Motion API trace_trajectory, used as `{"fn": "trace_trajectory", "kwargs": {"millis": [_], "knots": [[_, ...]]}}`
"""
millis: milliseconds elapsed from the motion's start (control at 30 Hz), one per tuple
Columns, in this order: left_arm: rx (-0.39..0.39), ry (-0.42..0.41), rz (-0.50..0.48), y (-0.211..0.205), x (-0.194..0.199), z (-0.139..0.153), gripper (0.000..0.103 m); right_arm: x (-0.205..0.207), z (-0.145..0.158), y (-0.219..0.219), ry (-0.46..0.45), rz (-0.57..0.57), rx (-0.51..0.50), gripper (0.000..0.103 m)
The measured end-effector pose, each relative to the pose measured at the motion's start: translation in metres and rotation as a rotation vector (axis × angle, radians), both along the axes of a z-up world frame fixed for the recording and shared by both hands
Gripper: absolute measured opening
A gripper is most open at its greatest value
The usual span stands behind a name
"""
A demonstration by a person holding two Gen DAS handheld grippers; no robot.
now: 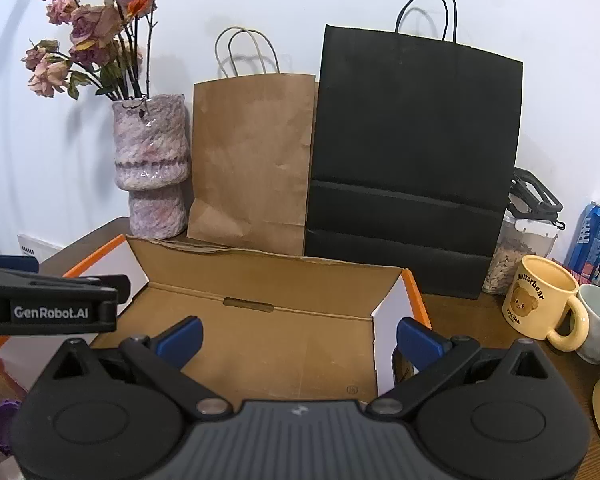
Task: Organize rigid objects
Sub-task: 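Open the right gripper to drop the tape roll while the left gripper releases the blue cap into the box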
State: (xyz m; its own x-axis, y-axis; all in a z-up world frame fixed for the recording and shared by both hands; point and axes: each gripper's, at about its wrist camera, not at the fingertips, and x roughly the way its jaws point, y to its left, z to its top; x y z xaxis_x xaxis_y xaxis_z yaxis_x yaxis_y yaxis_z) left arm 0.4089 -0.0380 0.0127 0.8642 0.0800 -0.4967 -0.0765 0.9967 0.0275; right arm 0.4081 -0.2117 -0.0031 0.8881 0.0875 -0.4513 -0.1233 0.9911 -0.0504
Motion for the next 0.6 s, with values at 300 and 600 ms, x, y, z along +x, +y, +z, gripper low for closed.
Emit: {"fn": "trace_trajectory", "kwargs": {"millis": [300, 600], "knots": [[-0.012, -0.009, 0.008, 0.001, -0.008, 0.005, 0.103, -0.012, 0.007, -0.001, -0.022, -0.003, -0.009, 0.103], [-0.022, -0.028, 0.008, 0.003, -0.022, 0.012, 0.103, -0.029, 0.010, -0.002, -0.039, 0.001, -0.011, 0.103]]}}
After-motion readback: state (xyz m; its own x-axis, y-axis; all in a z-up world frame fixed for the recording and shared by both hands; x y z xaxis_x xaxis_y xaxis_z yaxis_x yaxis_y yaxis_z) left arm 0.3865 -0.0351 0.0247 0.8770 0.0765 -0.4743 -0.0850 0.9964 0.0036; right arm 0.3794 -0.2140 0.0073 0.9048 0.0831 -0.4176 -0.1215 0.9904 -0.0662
